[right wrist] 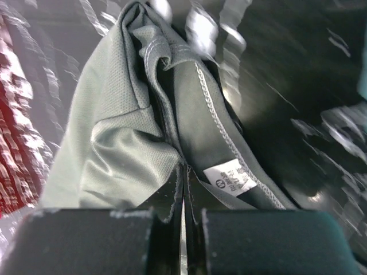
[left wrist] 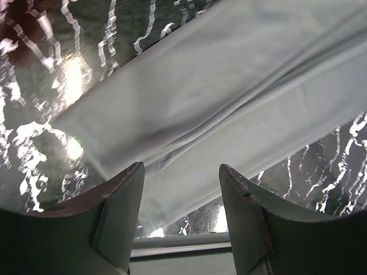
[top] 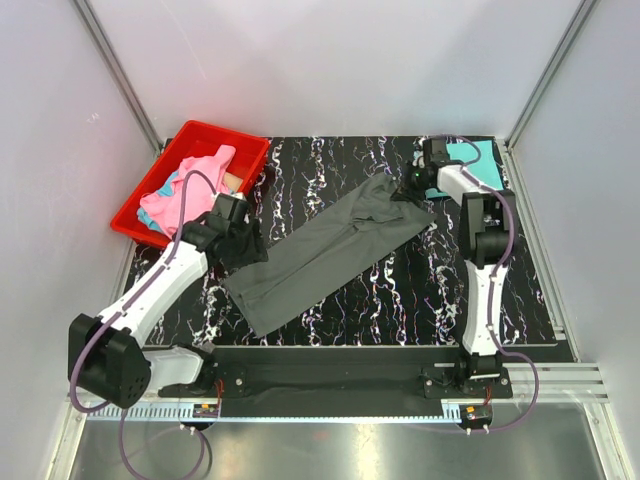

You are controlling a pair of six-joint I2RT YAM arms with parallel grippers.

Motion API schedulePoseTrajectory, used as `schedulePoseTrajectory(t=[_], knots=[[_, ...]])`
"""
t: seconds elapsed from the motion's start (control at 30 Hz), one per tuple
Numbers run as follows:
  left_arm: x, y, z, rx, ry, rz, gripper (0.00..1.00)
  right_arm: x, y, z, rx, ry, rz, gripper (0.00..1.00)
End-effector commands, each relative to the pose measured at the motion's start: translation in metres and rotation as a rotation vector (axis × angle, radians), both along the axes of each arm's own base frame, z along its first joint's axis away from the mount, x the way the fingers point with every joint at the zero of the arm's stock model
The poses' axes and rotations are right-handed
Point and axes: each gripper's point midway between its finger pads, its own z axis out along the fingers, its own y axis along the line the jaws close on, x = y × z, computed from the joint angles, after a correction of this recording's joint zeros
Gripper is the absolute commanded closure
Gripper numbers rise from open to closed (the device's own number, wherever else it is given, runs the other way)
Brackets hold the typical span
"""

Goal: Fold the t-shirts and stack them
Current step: Fold the tshirt

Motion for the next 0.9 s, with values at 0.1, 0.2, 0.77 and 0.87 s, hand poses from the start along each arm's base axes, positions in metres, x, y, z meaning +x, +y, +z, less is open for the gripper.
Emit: schedulePoseTrajectory(t=[0.1, 0.2, 0.77, 0.87], knots=[[0.007, -0.044, 0.004, -0.105, -0.059, -0.176, 0.39, 0.050, 0.050, 0.031, 0.147, -0.114, 0.088, 0.97], [-0.004, -0.062, -0.020, -0.129, -0.006, -0.235, 0.39, 0.069, 0.064, 0.043, 0.165, -0.142, 0.115, 0.91], [-0.052, -0.108, -0.101, -0.099, 0.180, -0.370, 0.43, 0.025, 0.006, 0.146, -0.029, -0.163, -0.137, 0.44], [-0.062, -0.111, -0.107, -0.088, 0.199, -0.369, 0.43, 0.003, -0.016, 0.116, -0.066, -0.095, -0.244, 0.44]])
